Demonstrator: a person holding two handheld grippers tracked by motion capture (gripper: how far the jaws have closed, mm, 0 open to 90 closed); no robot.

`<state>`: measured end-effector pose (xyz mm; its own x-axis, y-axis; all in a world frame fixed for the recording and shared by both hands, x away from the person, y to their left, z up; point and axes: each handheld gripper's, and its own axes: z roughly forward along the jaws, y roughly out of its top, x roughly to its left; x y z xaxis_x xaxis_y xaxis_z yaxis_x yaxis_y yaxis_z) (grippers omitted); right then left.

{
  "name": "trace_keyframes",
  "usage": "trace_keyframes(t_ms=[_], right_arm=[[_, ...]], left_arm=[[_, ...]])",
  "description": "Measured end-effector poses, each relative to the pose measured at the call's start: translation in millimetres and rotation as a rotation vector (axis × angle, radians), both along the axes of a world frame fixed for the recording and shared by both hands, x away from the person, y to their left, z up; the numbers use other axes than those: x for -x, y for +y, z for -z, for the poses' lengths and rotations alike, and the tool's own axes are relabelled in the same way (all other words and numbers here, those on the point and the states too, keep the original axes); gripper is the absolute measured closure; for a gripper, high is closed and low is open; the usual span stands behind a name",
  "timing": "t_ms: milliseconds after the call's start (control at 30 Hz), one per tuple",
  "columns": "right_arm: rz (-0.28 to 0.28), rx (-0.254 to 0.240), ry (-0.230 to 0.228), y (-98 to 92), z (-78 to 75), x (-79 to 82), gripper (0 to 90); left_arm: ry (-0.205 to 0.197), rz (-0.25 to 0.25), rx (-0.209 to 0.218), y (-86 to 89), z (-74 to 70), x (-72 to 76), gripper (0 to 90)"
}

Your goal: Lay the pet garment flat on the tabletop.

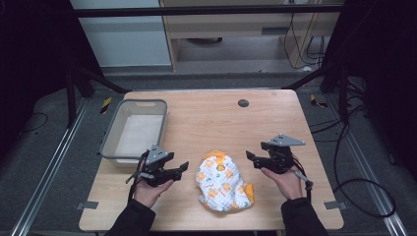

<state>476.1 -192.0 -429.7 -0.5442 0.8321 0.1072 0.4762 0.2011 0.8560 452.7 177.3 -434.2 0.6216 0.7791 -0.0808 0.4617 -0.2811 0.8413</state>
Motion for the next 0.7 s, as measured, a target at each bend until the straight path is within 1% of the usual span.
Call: trace_keyframes(t_ms=[33,67,100,133,200,267,300,367,433,567,633,700], right_arm=[[0.0,0.0,0.0,0.0,0.0,0.0,32.7],[-0.017,0.004,0.013,4.7,2.2,0.1,34.4],[-0.029,0.01,0.012,6.8,3.5,-0.2,35.0],[-0.038,0.011,0.02,9.2,5.0,-0.2,35.4],[-0.055,0.026,0.026,13.3,8.0,-0.5,36.6],[-0.063,0.031,0.03,15.1,9.5,-0.5,36.9],[-0.079,0.029,0.041,18.6,13.0,-0.4,38.0],[-0.086,0.031,0.047,20.2,14.6,-0.4,38.5],[-0.106,0.034,0.061,24.5,19.1,-0.2,39.8],[-0.126,0.037,0.073,28.3,23.4,-0.1,41.4],[-0.146,0.034,0.092,32.2,27.5,-0.3,42.9],[-0.158,0.041,0.098,34.9,29.6,-0.5,44.0]], left_arm=[[0.0,0.0,0.0,0.0,0.0,0.0,32.4],[0.006,0.014,-0.004,-4.6,2.4,-0.7,32.7],[0.006,0.014,-0.004,-4.6,2.4,-0.7,32.9],[0.017,0.028,-0.008,-9.6,5.0,-1.6,33.0],[0.022,0.04,-0.02,-14.2,8.0,-2.8,33.3],[0.026,0.044,-0.022,-16.0,9.4,-3.5,33.4],[0.035,0.05,-0.025,-19.1,12.3,-5.0,33.7],[0.04,0.053,-0.025,-20.5,13.9,-5.5,34.1],[0.054,0.067,-0.037,-23.4,18.4,-6.7,34.3],[0.069,0.078,-0.036,-26.1,22.7,-8.2,35.4],[0.074,0.084,-0.043,-28.5,25.5,-9.1,35.7],[0.088,0.089,-0.043,-31.9,30.0,-10.4,36.5]])
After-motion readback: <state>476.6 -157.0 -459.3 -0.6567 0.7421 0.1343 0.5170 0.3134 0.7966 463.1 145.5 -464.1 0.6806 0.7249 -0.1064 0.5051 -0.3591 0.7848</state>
